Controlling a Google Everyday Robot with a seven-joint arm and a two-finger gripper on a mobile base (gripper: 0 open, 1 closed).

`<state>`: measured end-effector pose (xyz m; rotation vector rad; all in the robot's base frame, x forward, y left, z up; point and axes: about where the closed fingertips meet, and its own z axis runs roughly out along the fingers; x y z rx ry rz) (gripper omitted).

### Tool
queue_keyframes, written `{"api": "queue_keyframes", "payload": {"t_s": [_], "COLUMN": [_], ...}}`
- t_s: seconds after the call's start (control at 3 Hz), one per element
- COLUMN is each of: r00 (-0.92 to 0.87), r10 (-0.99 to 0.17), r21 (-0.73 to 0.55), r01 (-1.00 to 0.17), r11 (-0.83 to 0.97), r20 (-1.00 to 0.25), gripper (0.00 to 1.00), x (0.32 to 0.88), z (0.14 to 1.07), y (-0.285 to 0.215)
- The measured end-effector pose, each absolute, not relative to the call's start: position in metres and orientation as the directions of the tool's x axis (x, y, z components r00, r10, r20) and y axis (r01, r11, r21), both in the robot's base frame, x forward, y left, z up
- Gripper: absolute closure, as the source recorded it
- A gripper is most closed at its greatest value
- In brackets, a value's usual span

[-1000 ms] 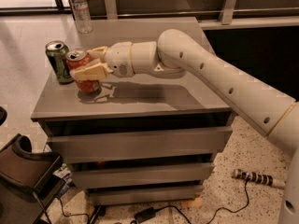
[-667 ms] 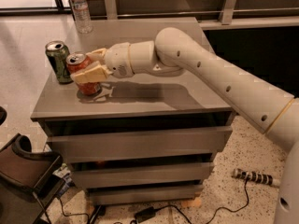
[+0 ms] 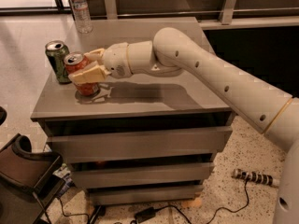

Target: Move coke can near green can

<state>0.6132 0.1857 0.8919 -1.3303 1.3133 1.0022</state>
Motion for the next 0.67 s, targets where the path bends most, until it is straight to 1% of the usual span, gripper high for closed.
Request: {"api": "queue_keyframes", "payload": {"t_s": [0.67], "r00": [0.077], "r10": [-0.188], "r21": [-0.089], "r01": [-0.995], "r11": [0.052], "r20": [-0.979], "gripper": [0.13], "x": [0.6106], "z": [0.892], "y": [0.1904]}}
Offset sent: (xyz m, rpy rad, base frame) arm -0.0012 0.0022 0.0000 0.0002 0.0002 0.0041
